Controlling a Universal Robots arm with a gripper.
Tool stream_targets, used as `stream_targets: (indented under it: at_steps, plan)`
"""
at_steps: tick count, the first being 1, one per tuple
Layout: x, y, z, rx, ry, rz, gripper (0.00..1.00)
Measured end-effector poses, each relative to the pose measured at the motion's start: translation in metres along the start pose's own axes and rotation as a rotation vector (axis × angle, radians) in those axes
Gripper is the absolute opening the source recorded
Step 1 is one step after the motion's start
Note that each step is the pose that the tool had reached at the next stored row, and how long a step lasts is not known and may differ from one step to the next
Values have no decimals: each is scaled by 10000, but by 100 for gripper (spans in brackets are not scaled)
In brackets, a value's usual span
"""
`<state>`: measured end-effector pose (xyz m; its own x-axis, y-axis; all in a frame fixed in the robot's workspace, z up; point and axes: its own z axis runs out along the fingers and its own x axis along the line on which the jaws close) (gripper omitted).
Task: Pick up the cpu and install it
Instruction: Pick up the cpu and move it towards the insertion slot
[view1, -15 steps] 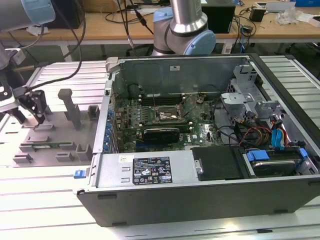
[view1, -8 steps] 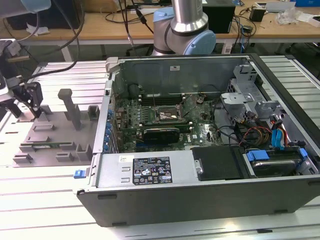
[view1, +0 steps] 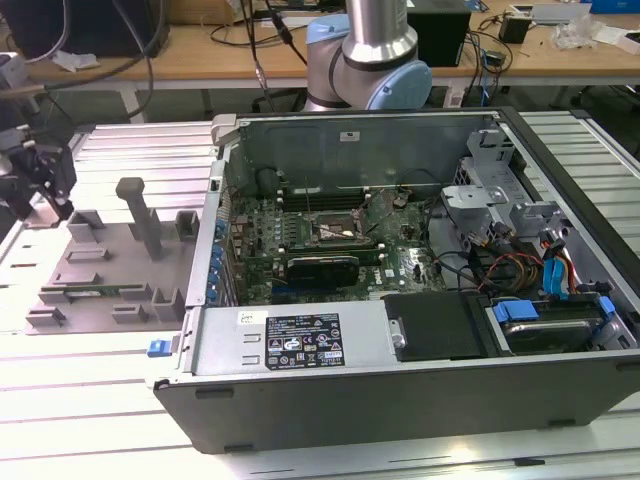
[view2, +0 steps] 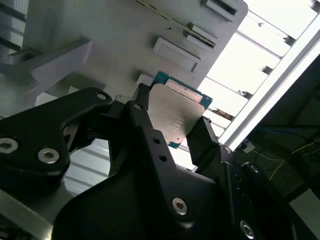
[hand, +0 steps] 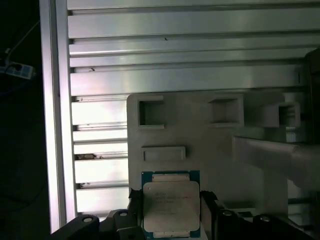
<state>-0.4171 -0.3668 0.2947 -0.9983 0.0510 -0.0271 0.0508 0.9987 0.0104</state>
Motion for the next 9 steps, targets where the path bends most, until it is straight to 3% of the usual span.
stream_targets:
  at_steps: [9]
  plan:
    - [-9, 7, -336, 0, -1, -1, 55]
